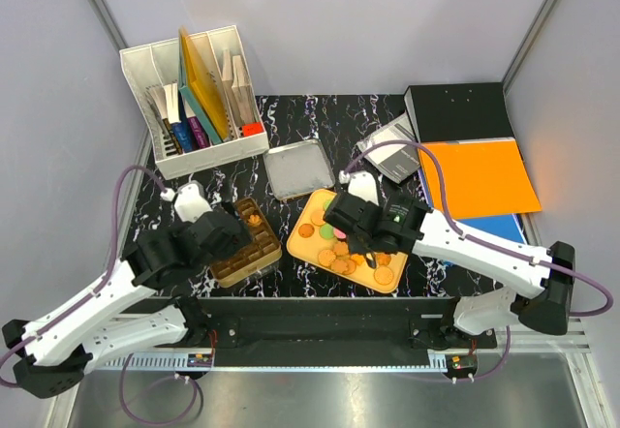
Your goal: Pack the cookies
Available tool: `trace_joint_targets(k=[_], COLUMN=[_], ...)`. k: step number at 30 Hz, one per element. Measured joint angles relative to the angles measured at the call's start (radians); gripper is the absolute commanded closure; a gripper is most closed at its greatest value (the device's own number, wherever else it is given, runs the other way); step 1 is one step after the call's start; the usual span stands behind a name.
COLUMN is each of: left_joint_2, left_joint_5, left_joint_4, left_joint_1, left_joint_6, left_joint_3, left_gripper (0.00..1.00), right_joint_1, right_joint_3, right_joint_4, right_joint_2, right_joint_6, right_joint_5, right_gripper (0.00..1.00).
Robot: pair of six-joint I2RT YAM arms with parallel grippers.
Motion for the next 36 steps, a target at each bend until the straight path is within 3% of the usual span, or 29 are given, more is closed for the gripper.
trace_joint_targets(k=[14,36], left_joint_2=[0.103,0.159], left_joint_5=[0.040,0.105], left_joint_4=[0.153,0.231], left_joint_1=[0.000,0.003], left_joint_6=[0.068,0.074], left_joint_3=[-0.008,-0.034], left_gripper=[0.01,0.01], right_joint_1=[-0.002,0.015], right_joint_3=[-0.105,-0.245], right_joint_4=[-0.235,-0.241], right_joint_2=[-0.250,-0.299], right_joint_6=[0.240,0.302], right_joint_5=[-0.125,-0.226], right_gripper=[0.47,0.48])
